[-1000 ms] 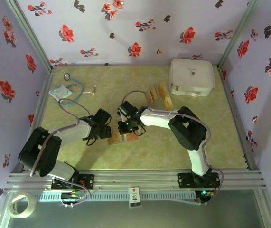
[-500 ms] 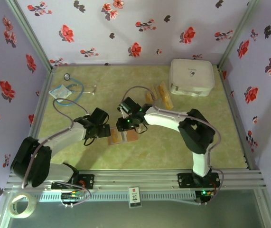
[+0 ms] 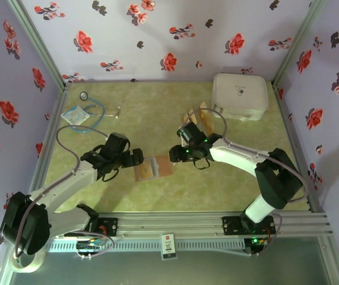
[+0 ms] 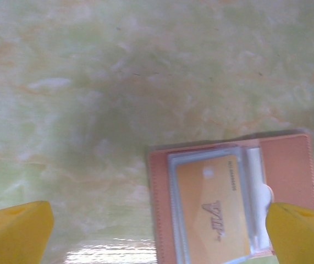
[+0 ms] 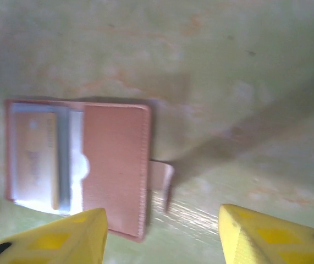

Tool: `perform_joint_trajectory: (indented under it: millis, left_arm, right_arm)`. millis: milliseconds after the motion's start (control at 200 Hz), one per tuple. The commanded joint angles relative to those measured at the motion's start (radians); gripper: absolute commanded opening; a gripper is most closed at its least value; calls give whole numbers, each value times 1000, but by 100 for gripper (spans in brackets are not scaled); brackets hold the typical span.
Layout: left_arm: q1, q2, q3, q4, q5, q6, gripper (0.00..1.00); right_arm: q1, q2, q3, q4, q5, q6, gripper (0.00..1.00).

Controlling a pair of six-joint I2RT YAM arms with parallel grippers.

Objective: Put the credit cards into the card holder

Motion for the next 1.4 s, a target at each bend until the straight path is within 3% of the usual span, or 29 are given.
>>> perform_joint_trajectory:
  millis: [0, 325, 895, 1395]
  left_arm:
    - [2, 52, -28, 128, 92, -16, 100]
    - [-23, 178, -30, 239, 116, -25, 100]
    - [-32, 266, -62, 323, 148, -35, 100]
    - [-55, 273, -24, 317, 155, -42, 100]
  right_arm:
    - [-3, 29, -5, 50, 8, -2, 55]
    - [-2, 133, 26, 106, -24, 2, 47]
    - [-2, 150, 0, 142, -69, 4, 2]
    - [9, 148, -30, 190, -98, 36, 0]
